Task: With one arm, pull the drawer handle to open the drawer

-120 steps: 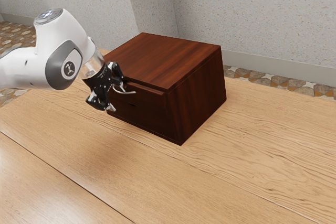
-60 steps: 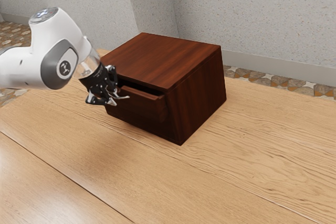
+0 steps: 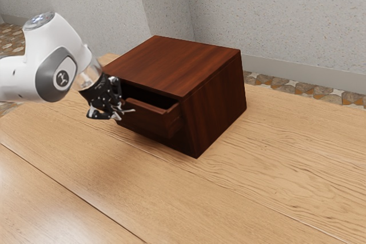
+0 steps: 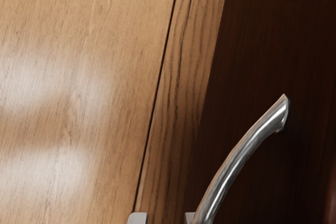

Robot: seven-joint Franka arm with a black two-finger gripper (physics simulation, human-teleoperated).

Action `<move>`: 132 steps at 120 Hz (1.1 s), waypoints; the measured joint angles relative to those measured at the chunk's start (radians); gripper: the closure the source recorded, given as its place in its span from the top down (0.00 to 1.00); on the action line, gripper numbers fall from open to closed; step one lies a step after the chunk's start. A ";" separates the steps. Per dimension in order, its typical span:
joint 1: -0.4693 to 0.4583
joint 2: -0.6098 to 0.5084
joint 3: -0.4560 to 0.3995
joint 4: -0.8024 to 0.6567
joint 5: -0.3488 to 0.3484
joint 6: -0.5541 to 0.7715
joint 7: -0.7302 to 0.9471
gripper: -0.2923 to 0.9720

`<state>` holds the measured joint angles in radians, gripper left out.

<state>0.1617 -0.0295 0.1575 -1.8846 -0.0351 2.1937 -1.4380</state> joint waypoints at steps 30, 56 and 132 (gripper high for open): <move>0.009 -0.050 -0.001 -0.058 0.002 -0.001 -0.001 0.23; 0.014 -0.078 0.000 -0.086 0.003 -0.003 -0.003 0.24; 0.029 -0.147 0.000 -0.155 -0.002 -0.001 -0.006 0.23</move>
<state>0.1902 -0.1765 0.1577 -2.0397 -0.0367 2.1931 -1.4440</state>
